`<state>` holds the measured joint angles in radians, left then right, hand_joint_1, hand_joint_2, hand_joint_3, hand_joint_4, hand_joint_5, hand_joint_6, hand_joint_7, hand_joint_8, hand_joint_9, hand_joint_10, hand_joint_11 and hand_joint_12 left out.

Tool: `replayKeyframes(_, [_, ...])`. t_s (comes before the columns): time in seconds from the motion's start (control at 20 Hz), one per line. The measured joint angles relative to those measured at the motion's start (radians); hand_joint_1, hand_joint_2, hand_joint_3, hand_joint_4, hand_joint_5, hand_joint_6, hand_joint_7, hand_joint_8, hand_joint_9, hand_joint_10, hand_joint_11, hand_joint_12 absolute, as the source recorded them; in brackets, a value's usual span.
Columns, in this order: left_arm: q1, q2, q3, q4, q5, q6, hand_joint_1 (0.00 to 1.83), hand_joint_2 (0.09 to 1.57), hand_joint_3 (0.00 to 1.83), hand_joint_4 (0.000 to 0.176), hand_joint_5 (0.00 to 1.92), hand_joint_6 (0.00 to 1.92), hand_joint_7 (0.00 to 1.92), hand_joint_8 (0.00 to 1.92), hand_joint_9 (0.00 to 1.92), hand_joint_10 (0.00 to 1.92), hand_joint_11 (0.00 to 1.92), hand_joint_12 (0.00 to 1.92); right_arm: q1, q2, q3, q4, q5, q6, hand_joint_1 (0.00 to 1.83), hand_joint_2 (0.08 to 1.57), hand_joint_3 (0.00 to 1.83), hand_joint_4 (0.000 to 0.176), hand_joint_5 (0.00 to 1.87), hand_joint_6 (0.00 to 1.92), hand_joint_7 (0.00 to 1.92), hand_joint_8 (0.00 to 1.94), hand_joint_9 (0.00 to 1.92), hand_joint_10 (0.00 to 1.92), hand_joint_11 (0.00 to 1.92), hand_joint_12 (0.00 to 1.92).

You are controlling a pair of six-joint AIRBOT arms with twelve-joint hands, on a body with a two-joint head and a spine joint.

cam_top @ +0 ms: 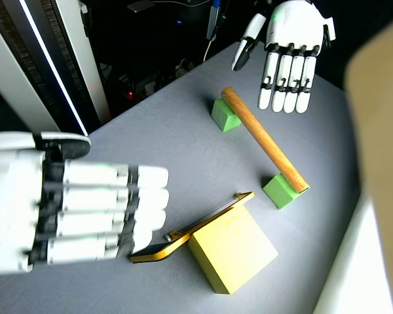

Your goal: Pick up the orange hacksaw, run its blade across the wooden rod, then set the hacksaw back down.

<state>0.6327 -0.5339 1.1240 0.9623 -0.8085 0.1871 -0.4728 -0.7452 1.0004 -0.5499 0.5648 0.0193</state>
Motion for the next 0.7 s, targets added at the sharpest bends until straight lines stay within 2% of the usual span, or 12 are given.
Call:
replayKeyframes(0.1, [-0.006, 0.003, -0.015, -0.004, 0.047, -0.003, 0.0, 1.27, 0.0, 0.0, 0.07, 0.0, 0.08, 0.01, 0.06, 0.01, 0.03, 0.02, -0.048, 0.008, 0.012, 0.034, 0.017, 0.065, 0.85, 1.08, 0.0, 0.0, 0.09, 0.0, 0.08, 0.0, 0.11, 0.0, 0.0, 0.7])
replayKeyframes(0.15, [-0.006, 0.01, -0.029, -0.011, 0.084, -0.005, 0.03, 1.27, 0.0, 0.0, 0.07, 0.0, 0.07, 0.0, 0.05, 0.0, 0.02, 0.02, -0.101, 0.019, 0.02, 0.064, 0.042, 0.079, 0.9, 1.08, 0.0, 0.0, 0.1, 0.01, 0.09, 0.0, 0.11, 0.0, 0.0, 0.69])
replayKeyframes(0.2, [-0.006, 0.028, -0.057, -0.011, 0.135, -0.007, 0.03, 1.27, 0.0, 0.0, 0.07, 0.0, 0.06, 0.0, 0.05, 0.0, 0.02, 0.02, -0.164, 0.034, 0.024, 0.111, 0.066, 0.133, 0.96, 1.08, 0.0, 0.0, 0.11, 0.01, 0.07, 0.0, 0.09, 0.0, 0.0, 0.65])
replayKeyframes(0.3, [-0.006, 0.069, -0.121, -0.018, 0.232, -0.036, 0.03, 1.28, 0.0, 0.0, 0.07, 0.0, 0.05, 0.0, 0.05, 0.0, 0.02, 0.02, -0.235, 0.063, 0.028, 0.144, 0.077, 0.215, 0.96, 1.11, 0.01, 0.0, 0.08, 0.0, 0.06, 0.0, 0.08, 0.0, 0.0, 0.62])
replayKeyframes(0.35, [-0.007, 0.088, -0.148, -0.023, 0.27, -0.046, 0.02, 1.28, 0.0, 0.0, 0.06, 0.0, 0.05, 0.0, 0.04, 0.0, 0.01, 0.02, -0.251, 0.068, 0.032, 0.166, 0.083, 0.223, 0.95, 1.12, 0.01, 0.0, 0.07, 0.0, 0.06, 0.0, 0.08, 0.0, 0.0, 0.65])
replayKeyframes(0.45, [-0.021, 0.129, -0.204, -0.049, 0.33, -0.047, 0.01, 1.28, 0.0, 0.0, 0.06, 0.0, 0.05, 0.0, 0.05, 0.0, 0.02, 0.03, -0.299, 0.066, 0.053, 0.211, 0.137, 0.259, 1.01, 1.11, 0.0, 0.0, 0.14, 0.01, 0.11, 0.01, 0.14, 0.01, 0.0, 0.85])
replayKeyframes(0.55, [-0.032, 0.177, -0.247, -0.083, 0.402, -0.053, 0.0, 1.28, 0.0, 0.0, 0.04, 0.0, 0.04, 0.0, 0.04, 0.0, 0.01, 0.03, -0.335, 0.051, 0.063, 0.254, 0.15, 0.285, 1.04, 1.12, 0.0, 0.0, 0.17, 0.01, 0.09, 0.0, 0.12, 0.0, 0.0, 0.82])
replayKeyframes(0.65, [-0.032, 0.228, -0.285, -0.089, 0.453, -0.073, 0.01, 1.29, 0.0, 0.0, 0.06, 0.01, 0.07, 0.01, 0.06, 0.01, 0.02, 0.04, -0.362, 0.027, 0.063, 0.325, 0.159, 0.29, 0.98, 1.15, 0.01, 0.0, 0.13, 0.0, 0.08, 0.0, 0.13, 0.0, 0.0, 0.91])
replayKeyframes(0.7, [-0.032, 0.257, -0.307, -0.091, 0.483, -0.093, 0.03, 1.27, 0.0, 0.0, 0.09, 0.01, 0.09, 0.01, 0.09, 0.0, 0.0, 0.16, -0.38, 0.01, 0.063, 0.382, 0.176, 0.276, 1.0, 1.15, 0.0, 0.0, 0.14, 0.01, 0.09, 0.0, 0.14, 0.0, 0.0, 0.9])
